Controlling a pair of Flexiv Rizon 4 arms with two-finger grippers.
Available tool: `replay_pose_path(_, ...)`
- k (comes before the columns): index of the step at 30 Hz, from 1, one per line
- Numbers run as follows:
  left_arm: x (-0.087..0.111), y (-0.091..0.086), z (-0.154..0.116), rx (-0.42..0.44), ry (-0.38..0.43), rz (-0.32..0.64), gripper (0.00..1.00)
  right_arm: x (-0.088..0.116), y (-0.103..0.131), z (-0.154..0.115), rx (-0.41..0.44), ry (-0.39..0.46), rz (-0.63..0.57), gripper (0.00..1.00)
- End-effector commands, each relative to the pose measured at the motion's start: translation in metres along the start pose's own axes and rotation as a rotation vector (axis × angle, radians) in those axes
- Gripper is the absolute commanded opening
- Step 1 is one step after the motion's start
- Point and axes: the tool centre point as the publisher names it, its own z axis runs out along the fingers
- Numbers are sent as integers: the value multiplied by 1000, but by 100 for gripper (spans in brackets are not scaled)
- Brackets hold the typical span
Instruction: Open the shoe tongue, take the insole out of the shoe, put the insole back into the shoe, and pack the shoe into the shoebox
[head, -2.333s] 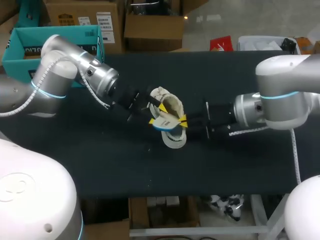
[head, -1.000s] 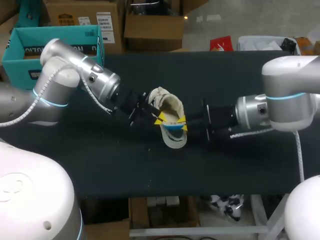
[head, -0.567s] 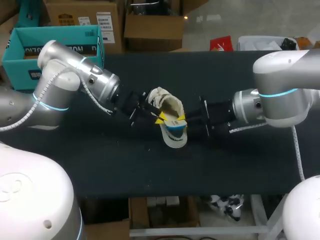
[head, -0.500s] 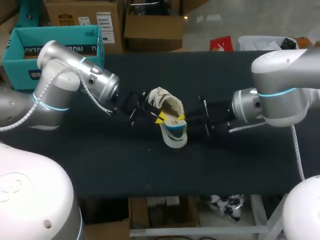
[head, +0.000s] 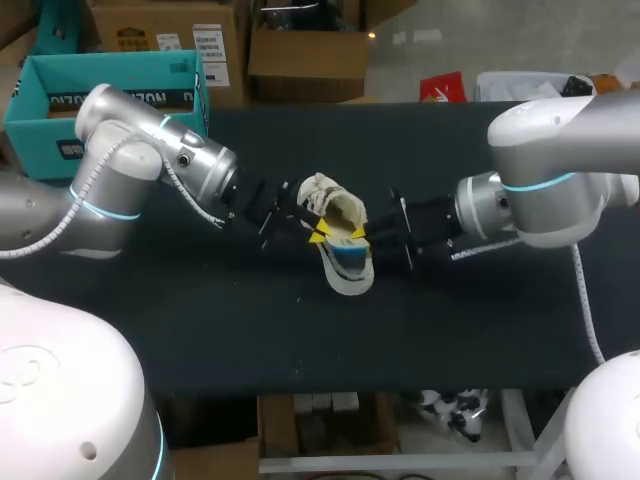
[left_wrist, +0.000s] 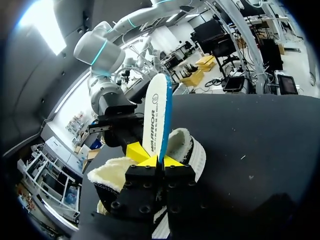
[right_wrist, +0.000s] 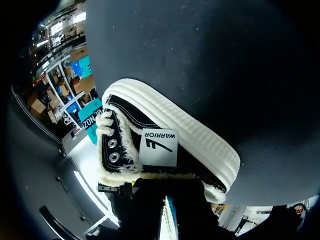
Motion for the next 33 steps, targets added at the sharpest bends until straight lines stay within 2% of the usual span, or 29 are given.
replay_pose_path(1,-1,-1,3,25,2,14,27,2,4,5,5,2,1,0)
replay_pose_path(2,0,-4,3,27,1,17,30,2,4,4,4,3,1,0)
replay_pose_path(6,1,-12,2,42,-2,38,31,1,4,3,-2,8,7,0)
replay_pose_path(10,2,-19,5,55,-1,64,25,1,5,3,-5,10,12,0)
replay_pose_path(11,2,-20,5,59,0,69,18,1,5,3,-6,10,14,0)
replay_pose_path(12,2,-20,5,63,3,73,6,1,6,3,-7,10,15,0)
replay_pose_path(13,2,-21,6,69,6,75,0,1,6,3,-6,10,16,0)
replay_pose_path(16,2,-21,6,63,7,82,0,-1,7,3,-4,15,19,0)
replay_pose_path(17,2,-21,7,61,7,82,0,-1,6,1,-3,17,19,22)
replay_pose_path(18,2,-21,7,60,7,82,0,-1,5,0,-3,19,18,39)
replay_pose_path(19,1,-21,7,55,6,79,0,-2,1,-2,-5,21,18,93)
replay_pose_path(20,1,-20,7,54,6,77,0,-3,-2,-5,-13,26,15,100)
replay_pose_path(22,1,-19,6,49,3,73,0,-4,-10,-11,-26,35,11,98)
replay_pose_path(23,1,-18,6,47,2,72,0,-5,-13,-14,-32,46,6,88)
replay_pose_path(25,1,-17,6,46,0,71,0,-6,-20,-18,-37,54,2,62)
replay_pose_path(30,0,-14,6,46,-7,67,0,-4,-30,-20,-46,61,-12,32)
replay_pose_path(33,0,-12,6,44,-9,67,0,-4,-30,-17,-46,56,-16,6)
